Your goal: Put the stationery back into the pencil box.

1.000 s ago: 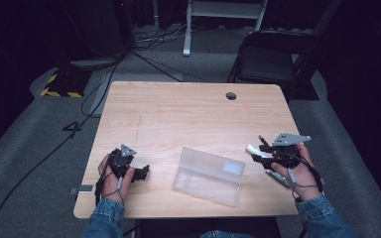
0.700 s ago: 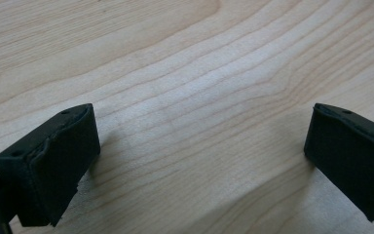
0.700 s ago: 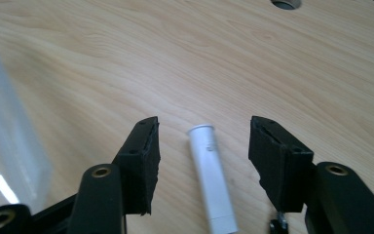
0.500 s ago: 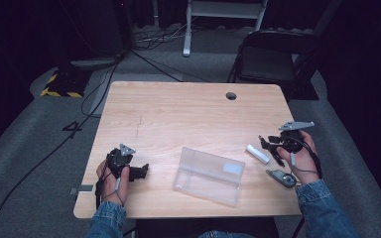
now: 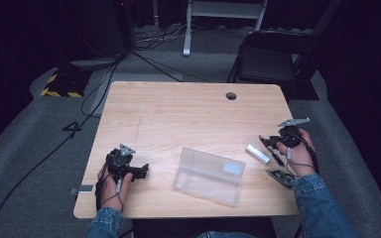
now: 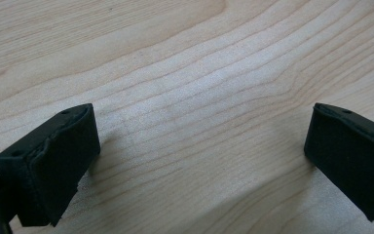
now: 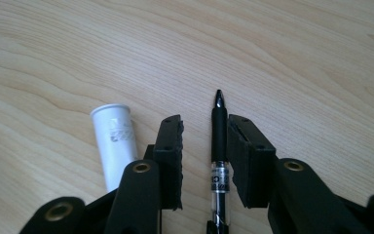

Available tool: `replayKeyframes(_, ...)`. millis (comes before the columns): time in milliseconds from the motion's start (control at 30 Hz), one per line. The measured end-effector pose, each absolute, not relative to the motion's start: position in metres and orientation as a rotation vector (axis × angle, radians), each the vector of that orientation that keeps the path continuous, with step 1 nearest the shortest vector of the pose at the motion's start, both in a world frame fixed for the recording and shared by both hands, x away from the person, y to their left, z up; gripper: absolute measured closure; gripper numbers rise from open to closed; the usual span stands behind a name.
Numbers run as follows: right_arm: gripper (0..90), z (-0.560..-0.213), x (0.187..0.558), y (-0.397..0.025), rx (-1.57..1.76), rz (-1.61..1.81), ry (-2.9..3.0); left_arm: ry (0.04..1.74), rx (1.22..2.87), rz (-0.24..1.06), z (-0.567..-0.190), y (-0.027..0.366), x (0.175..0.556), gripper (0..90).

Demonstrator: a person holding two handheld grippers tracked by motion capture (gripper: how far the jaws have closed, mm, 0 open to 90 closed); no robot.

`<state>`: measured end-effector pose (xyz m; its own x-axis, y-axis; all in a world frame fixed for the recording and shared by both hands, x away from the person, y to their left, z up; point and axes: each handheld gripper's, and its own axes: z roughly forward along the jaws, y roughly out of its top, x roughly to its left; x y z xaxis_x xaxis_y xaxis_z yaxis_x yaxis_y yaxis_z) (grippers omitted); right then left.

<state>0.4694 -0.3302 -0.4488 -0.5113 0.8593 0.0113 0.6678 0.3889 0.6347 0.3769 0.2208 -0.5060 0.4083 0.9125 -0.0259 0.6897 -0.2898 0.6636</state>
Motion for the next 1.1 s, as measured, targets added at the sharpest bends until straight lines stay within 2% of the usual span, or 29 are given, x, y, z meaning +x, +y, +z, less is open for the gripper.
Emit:
replayKeyframes(567,69.8,-0.47,0.484,-0.331,1.379,0.778,2.359,1.37,2.062,0.49,-0.506,0.22,0.376,0.1)
replayKeyframes(800,75.0,-0.478,0.487,-0.33,1.382,0.736,2.382,1.37,2.062,0.49,-0.506,0.22,0.376,0.1)
replayKeyframes(867,79.5,-0.478,0.487,-0.33,1.38,0.737,2.374,1.37,2.061,0.49,-0.506,0.22,0.376,0.1)
replayKeyframes(1100,80.7,-0.478,0.487,-0.331,1.376,0.748,2.374,1.37,2.061,0.49,-0.506,0.22,0.376,0.1)
